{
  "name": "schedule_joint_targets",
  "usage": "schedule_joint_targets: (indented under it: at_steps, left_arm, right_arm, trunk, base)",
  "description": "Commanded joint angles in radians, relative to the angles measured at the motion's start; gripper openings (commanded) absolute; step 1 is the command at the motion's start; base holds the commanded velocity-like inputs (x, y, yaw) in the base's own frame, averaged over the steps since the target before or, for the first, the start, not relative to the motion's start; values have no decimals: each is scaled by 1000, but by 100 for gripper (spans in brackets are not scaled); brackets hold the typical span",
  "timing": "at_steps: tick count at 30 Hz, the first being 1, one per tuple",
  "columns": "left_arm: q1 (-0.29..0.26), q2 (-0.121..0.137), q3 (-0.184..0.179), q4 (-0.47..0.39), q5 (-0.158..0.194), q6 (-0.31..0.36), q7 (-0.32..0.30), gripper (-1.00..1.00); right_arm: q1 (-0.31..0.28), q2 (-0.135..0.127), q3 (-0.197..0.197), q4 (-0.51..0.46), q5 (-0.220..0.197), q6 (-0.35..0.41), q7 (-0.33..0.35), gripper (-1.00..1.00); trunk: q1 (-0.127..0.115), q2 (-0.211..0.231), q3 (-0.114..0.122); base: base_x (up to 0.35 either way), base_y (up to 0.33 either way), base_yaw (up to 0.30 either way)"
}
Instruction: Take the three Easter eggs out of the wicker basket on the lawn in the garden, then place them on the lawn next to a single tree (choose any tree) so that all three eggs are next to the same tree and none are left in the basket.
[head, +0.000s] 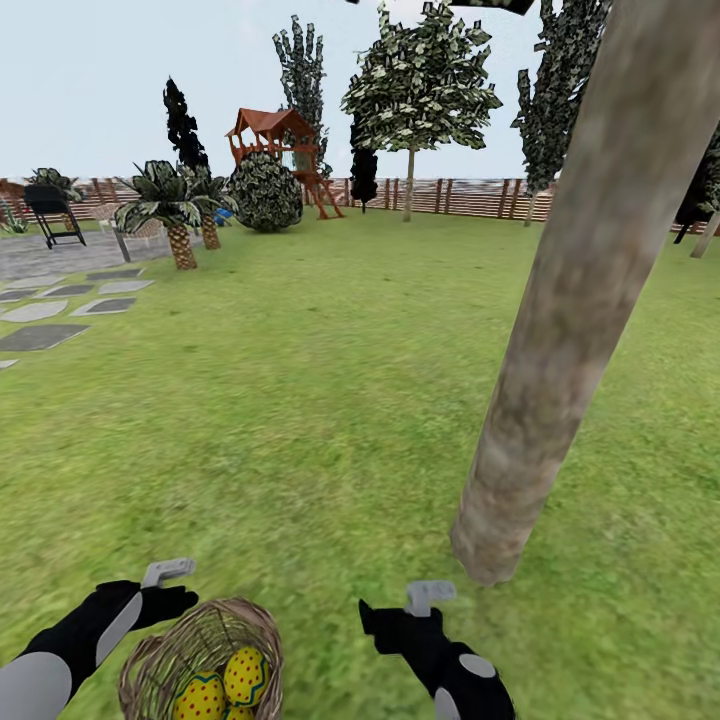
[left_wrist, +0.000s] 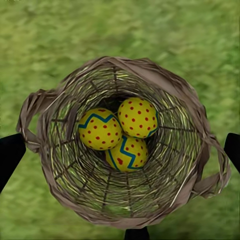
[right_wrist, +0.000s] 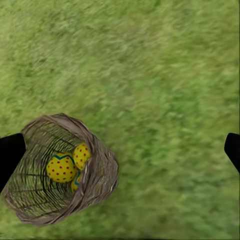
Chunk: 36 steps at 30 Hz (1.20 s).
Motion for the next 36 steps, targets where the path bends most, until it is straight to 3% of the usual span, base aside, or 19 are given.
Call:
schedule_joint_targets:
  at_steps: [1, 3, 9, 17, 36]
  left_arm:
    - [-1, 1, -5, -1, 2, 4, -1, 100]
    - [-1, 1, -8, -2, 2, 3, -2, 100]
    - [-1, 1, -11, -3, 2, 3, -1, 100]
    - [-1, 2, -12, -2, 2, 2, -1, 100]
    - [0, 2, -12, -3, 3, -16, -1, 100]
  right_arm:
    - [0, 0, 24, -21, -11, 25, -23, 100]
    - [-1, 1, 73, -56, -16, 64, -83, 100]
    - [-6, 0, 114, -37, -22, 63, -167, 100]
    - [-10, 1, 123, 59, -22, -16, -190, 100]
    - [-11, 0, 123, 71, -23, -27, -193, 100]
  trunk:
    - [4, -8, -5]
    - [12, -22, -11]
    - [35, -64, -30]
    - [65, -120, -55]
    - [138, -253, -114]
  base:
    - [0, 0, 0]
    - [0, 0, 0]
    - [0, 0, 0]
    - [0, 0, 0]
    - [0, 0, 0]
